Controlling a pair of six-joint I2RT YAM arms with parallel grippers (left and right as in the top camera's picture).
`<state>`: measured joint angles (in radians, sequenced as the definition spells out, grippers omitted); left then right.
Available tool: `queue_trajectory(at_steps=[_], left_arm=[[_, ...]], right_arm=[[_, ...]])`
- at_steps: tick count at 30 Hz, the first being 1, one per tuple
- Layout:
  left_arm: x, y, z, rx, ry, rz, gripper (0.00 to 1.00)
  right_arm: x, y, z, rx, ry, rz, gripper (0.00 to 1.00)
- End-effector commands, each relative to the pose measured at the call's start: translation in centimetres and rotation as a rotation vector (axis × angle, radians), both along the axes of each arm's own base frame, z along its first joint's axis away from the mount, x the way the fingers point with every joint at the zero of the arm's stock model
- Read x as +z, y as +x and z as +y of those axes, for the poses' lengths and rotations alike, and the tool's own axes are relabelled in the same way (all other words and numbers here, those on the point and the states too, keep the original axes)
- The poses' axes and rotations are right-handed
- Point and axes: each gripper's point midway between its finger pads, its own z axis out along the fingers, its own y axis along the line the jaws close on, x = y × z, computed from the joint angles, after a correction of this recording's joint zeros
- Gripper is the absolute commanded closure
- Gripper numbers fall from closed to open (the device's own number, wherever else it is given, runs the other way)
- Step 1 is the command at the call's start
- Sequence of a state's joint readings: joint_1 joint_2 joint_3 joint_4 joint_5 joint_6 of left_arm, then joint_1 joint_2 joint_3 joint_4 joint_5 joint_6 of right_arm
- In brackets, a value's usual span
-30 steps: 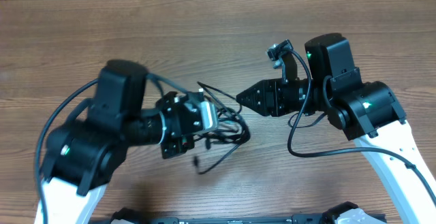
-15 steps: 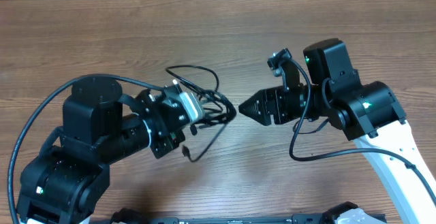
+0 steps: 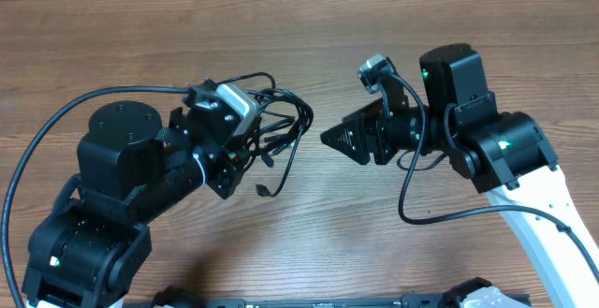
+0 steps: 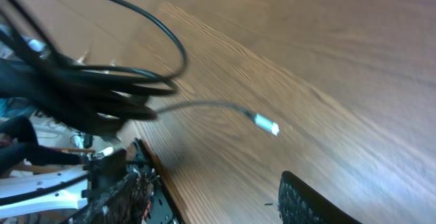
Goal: Untangle cables
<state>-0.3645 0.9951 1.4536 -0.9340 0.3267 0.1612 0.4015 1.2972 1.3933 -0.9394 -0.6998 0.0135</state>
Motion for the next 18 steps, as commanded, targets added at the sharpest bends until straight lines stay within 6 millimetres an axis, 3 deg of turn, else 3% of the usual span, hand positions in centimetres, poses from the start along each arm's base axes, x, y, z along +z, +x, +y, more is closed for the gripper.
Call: queue_trajectory(at_steps=[1,12,18], left_arm=[[0.6,0.3,0.6,0.075,-0.062,0.028,0.96],[0.5,0.6,-0.7,0.032,-0.112,0.068,0.96],[-0.2,1.1,-2.5,-0.048,-0.144,0.129,0.96]], right_arm=[[2.2,-0.7,1.0,0.081,0.08,-0.052,0.41],[4.0,-1.3,2.0,0.144,0.173,-0.066,0.44],[4.7,-0.9,2.2,0.135,0.196,-0.081,0.6]])
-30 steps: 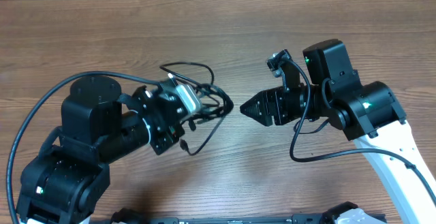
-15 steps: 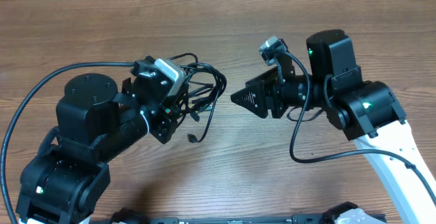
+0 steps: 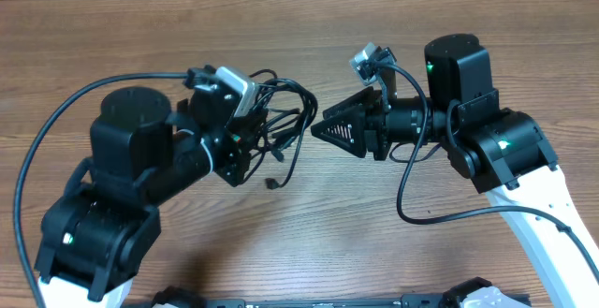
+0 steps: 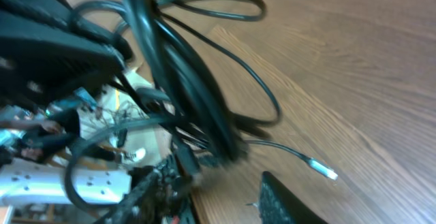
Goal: Untangle cables
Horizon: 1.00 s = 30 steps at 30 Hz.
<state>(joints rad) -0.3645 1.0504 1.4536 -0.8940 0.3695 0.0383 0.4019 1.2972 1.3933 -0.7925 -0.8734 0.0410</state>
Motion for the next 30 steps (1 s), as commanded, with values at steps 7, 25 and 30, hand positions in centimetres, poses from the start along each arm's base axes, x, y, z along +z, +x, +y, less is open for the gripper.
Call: queue_trajectory(at_steps=[7,25,30], left_arm=[[0.7,-0.2,-2.5,-0.129,-0.093,0.028,0.96],[1.7,-1.0,-3.4,-0.197,-0.141,0.019,0.96],[1.6,-0.8,-3.2,-0.179,-0.133,0.016,0.96]], right_arm=[[1.4,-0.2,0.3,0.015,0.034,-0.029,0.96],[1.3,0.8,0.6,-0.002,0.043,-0.022,0.96],[-2.3,3.3,-1.6,-0.198,-0.131,0.017,0.96]])
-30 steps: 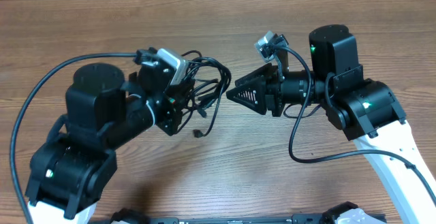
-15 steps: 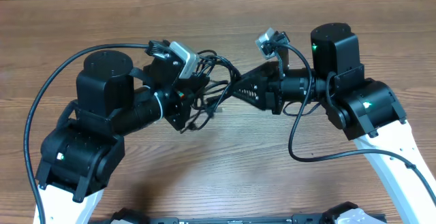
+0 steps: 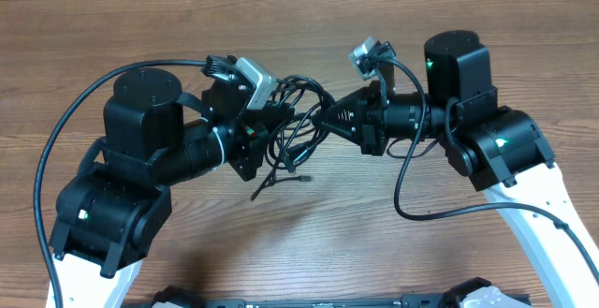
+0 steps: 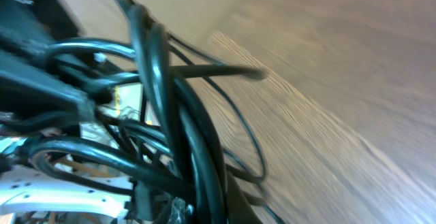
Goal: Untangle cables
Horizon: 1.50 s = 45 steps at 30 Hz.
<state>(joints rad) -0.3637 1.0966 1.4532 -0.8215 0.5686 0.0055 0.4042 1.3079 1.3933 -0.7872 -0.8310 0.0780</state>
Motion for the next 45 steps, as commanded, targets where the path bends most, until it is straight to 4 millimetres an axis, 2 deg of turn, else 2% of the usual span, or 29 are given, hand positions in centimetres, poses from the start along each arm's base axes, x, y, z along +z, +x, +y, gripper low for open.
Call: queue_trajectory(at_steps=[1,5,8,12,19,23,25,29,30,32,35,38,40,45], left_arm=[[0.7,-0.2,0.0,-0.006,-0.015,-0.016,0.96],[0.6,0.0,0.2,0.007,-0.008,-0.02,0.96],[0.6,0.0,0.2,0.008,-0.007,-0.02,0.96],[0.6,0.0,0.2,0.008,-0.007,-0.02,0.96],[0.4,0.3,0.5,0.035,0.008,-0.018,0.96],[0.0,0.2,0.6,0.036,0.017,-0.007,0.96],[-0.2,0.2,0.6,0.036,0.02,0.001,0.91],[-0.6,-0.2,0.6,0.017,0.041,0.005,0.56],[-0.9,-0.3,0.6,0.006,0.054,0.004,0.5],[-1.4,-0.6,0.7,-0.002,0.074,0.012,0.42],[-1.8,-0.8,0.8,-0.003,0.08,0.034,0.4],[-2.0,-0.9,0.8,0.0,0.078,0.051,0.48],[-2.2,-1.0,0.9,-0.005,0.088,0.05,0.5],[-3.2,-1.0,0.9,-0.055,0.159,0.014,0.45]], right_arm=[[-2.5,3.0,-2.3,-0.2,-0.162,-0.007,0.96],[-5.1,4.7,-5.6,-0.375,-0.348,-0.007,0.96],[-6.0,5.1,-7.1,-0.427,-0.435,-0.029,0.96],[-6.4,5.6,-8.3,-0.466,-0.501,-0.056,0.96],[-6.4,5.6,-8.4,-0.469,-0.504,-0.058,0.96],[-5.8,4.4,-6.2,-0.361,-0.405,-0.026,0.96],[-5.1,3.7,-4.8,-0.292,-0.335,-0.015,0.96],[-3.6,2.6,-2.9,-0.188,-0.226,-0.014,0.96],[-3.4,2.3,-2.5,-0.166,-0.205,-0.01,0.96],[-3.1,1.8,-2.1,-0.137,-0.181,-0.002,0.96],[-3.0,1.7,-2.0,-0.128,-0.175,-0.001,0.96],[-2.9,1.5,-1.6,-0.117,-0.172,-0.004,0.96],[-2.9,1.0,-1.2,-0.097,-0.169,-0.001,0.96],[-2.6,-1.0,0.8,-0.011,-0.145,0.0,0.96]])
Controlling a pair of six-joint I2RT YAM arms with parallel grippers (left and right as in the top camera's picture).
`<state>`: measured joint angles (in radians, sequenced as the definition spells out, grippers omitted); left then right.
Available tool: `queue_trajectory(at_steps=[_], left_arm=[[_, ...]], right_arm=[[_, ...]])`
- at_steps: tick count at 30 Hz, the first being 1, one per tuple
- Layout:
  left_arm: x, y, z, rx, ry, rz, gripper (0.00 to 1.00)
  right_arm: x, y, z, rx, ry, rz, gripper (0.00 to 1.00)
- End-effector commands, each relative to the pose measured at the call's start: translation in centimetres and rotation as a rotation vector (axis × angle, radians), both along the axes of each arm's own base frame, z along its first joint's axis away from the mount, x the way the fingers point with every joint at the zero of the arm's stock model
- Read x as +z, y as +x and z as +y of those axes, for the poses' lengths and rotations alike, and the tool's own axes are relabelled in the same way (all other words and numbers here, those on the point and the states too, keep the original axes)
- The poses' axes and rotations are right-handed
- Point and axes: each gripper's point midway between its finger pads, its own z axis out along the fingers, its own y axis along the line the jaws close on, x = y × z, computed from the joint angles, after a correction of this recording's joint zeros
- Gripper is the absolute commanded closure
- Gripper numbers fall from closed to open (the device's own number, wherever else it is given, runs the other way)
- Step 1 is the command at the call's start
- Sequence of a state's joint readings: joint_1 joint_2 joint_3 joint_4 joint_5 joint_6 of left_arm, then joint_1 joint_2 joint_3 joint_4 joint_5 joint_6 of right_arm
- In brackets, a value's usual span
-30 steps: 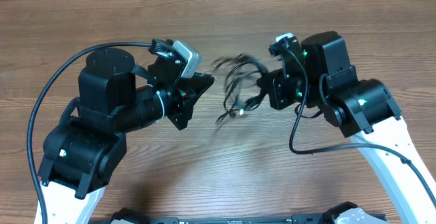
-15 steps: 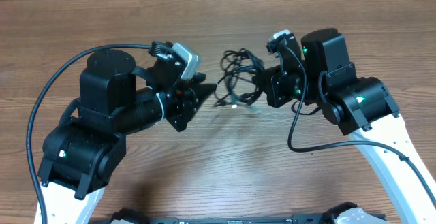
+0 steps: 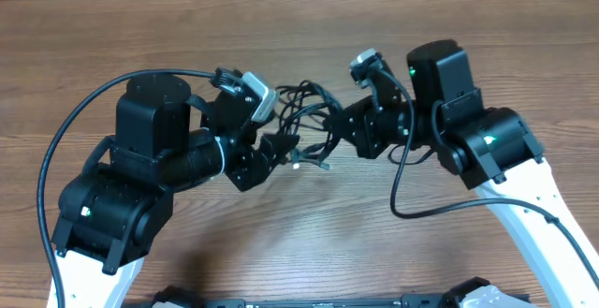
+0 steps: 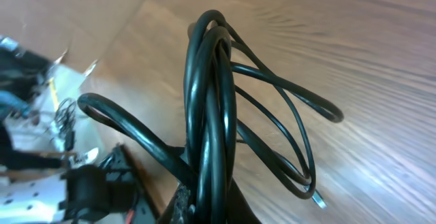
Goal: Untangle cables
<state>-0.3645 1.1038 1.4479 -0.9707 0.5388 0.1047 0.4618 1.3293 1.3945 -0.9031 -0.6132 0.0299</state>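
Note:
A tangle of black cables (image 3: 304, 111) hangs between the two arms above the wooden table. My right gripper (image 4: 212, 200) is shut on the thick part of the bundle (image 4: 211, 81), which rises upright out of its fingers. Thin loops (image 4: 300, 115) spread to the right and end in a silver plug (image 4: 317, 199). In the overhead view the right gripper (image 3: 339, 128) meets the bundle from the right. My left gripper (image 3: 273, 146) sits just left of and below the tangle; whether its jaws hold a strand is hidden. Loose plug ends (image 3: 323, 166) dangle below.
The wooden table (image 3: 299, 36) lies all around. The left arm's own thick black cable (image 3: 56, 149) arcs out to the left. The right arm's cable (image 3: 402, 205) loops below its wrist. A dark frame (image 3: 318, 300) runs along the front edge.
My right gripper has shut on the bundle's thick strands; before, the cables were just in front of its fingers. The tangle now sits further right, between the arms, with the left gripper below it.
At first my left gripper held the tangle to the left, and the right gripper stood open well apart from it. The two then came closer, moment by moment, until the cables filled the right wrist view. Now the right gripper grips the bundle.

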Motion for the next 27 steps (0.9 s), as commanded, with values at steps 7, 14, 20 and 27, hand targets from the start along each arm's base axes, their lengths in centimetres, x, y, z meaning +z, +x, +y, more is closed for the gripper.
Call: queue_trajectory(at_steps=[7,14,20,27], left_arm=[[-2.8,0.7,-0.2,-0.084,0.113,0.017,0.94],[-4.7,1.6,-0.4,-0.08,0.141,0.083,0.96],[-5.4,2.7,0.7,-0.013,0.201,0.074,0.96],[-5.2,3.2,0.7,-0.001,0.205,0.055,0.96]], right_arm=[[2.3,-2.9,3.5,0.123,0.09,-0.012,0.96],[1.8,-3.4,3.5,0.128,0.076,0.014,0.96],[-0.6,-5.7,2.2,0.164,-0.018,0.114,0.96],[-2.5,-11.1,2.3,0.323,-0.111,0.209,0.96]])
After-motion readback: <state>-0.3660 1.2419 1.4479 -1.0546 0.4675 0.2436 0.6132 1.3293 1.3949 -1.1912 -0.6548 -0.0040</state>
